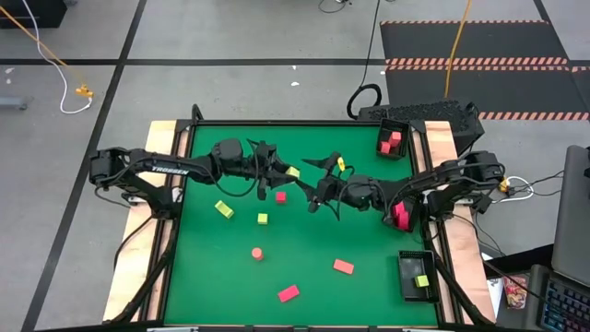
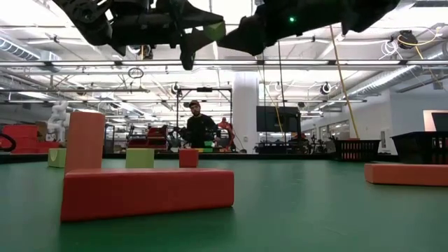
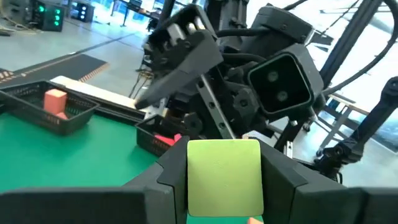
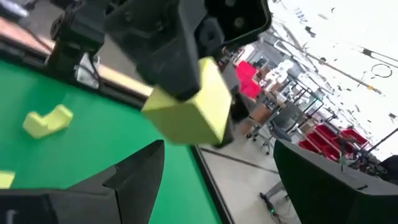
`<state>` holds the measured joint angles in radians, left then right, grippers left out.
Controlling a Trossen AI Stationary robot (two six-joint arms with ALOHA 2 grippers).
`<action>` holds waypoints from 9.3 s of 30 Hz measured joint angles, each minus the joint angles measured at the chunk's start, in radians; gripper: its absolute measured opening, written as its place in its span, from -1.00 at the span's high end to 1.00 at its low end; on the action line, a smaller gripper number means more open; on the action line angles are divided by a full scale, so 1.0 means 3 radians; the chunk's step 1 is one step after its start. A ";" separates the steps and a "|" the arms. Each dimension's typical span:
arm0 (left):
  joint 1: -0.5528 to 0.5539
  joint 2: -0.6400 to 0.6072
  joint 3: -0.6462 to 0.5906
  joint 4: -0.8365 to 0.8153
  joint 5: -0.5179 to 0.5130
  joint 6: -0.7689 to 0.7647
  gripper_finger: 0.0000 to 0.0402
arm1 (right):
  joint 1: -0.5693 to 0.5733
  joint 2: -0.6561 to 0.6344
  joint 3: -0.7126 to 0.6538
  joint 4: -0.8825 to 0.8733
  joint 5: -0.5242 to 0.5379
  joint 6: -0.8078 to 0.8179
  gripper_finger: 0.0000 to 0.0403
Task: Sort & place blocks by color
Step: Put the top yellow block into the bottom right black bin, then put the right orange block into the top right black bin, then put the left yellow block into the bottom right black bin
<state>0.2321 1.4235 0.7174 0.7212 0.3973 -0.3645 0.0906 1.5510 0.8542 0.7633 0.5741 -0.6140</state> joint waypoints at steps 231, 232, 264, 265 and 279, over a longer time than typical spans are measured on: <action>0.0075 -0.1710 0.0001 -0.3083 -0.0816 0.1024 -0.25 | 0.0817 -0.0435 0.0578 -0.5035 -0.0253 0.3263 0.74; 0.0075 -0.1710 0.0001 -0.3072 -0.0816 0.1030 -0.25 | 0.0644 -0.0530 0.0578 -0.5111 -0.0170 0.3137 0.75; 0.0079 -0.1710 0.0000 -0.3036 -0.1391 0.0998 -0.25 | -0.3312 -0.0997 0.0125 -0.4953 -0.1394 0.2355 0.28; 0.0079 -0.1710 0.0000 -0.3039 -0.1391 0.0994 -0.25 | -0.3312 -0.0997 0.0125 -0.4940 -0.1388 0.2355 0.22; 0.0073 -0.1666 0.0001 -0.3932 -0.1333 0.0651 -0.25 | -0.3004 -0.1000 0.0125 -0.4208 -0.3148 0.2569 -0.17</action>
<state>0.2540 0.9236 0.7175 -0.4584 -0.0025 -0.1693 -0.8106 1.2510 0.8917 -0.4990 -0.3704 0.1566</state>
